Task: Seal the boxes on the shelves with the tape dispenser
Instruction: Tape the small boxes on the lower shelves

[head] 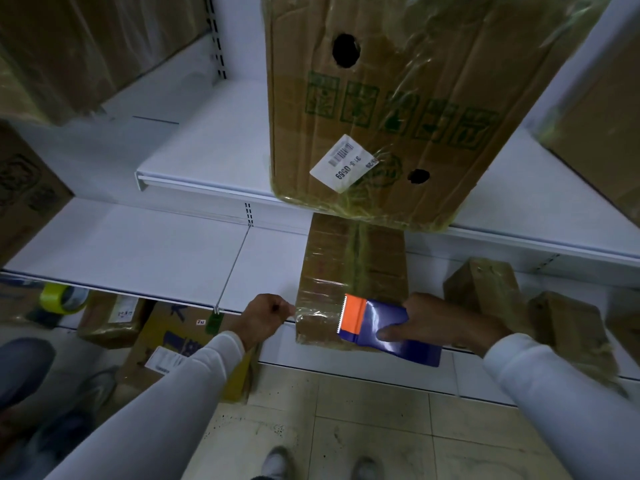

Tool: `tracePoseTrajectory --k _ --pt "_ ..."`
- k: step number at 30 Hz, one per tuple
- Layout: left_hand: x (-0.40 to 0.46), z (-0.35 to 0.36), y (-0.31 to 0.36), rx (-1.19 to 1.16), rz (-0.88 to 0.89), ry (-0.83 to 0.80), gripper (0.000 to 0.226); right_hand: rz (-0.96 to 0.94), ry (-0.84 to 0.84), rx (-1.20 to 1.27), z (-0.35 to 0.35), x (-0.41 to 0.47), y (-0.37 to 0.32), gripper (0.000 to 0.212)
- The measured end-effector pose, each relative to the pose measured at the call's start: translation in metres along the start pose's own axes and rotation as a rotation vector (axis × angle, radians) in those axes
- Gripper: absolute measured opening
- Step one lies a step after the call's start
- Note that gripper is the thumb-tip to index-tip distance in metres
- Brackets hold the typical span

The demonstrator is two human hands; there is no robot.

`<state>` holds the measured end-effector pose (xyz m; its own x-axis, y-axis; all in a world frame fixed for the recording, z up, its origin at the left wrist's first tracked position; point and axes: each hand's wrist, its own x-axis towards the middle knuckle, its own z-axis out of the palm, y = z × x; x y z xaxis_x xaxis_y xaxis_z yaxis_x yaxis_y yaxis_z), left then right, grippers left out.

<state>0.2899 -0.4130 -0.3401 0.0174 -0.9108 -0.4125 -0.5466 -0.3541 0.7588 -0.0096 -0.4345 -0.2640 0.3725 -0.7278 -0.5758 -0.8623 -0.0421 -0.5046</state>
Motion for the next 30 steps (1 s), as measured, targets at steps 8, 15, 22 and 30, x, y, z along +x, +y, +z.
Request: tracePoseTrajectory --k 8,15,22,30 --pt "-0.012 0.006 0.001 0.032 0.132 0.293 0.036 0.019 0.007 -0.031 0.001 0.003 -0.001 0.049" --pt "-0.019 0.022 0.003 0.092 0.31 0.097 0.018 -0.003 0.004 -0.012 0.005 0.005 -0.001 0.057" --pt "-0.005 0.01 0.006 0.515 0.484 0.15 0.037 -0.003 -0.013 0.009 0.005 0.0 -0.005 0.042" --pt "0.024 0.021 0.024 0.9 0.817 -0.187 0.069 -0.022 -0.026 -0.038 0.004 -0.002 -0.004 0.054"
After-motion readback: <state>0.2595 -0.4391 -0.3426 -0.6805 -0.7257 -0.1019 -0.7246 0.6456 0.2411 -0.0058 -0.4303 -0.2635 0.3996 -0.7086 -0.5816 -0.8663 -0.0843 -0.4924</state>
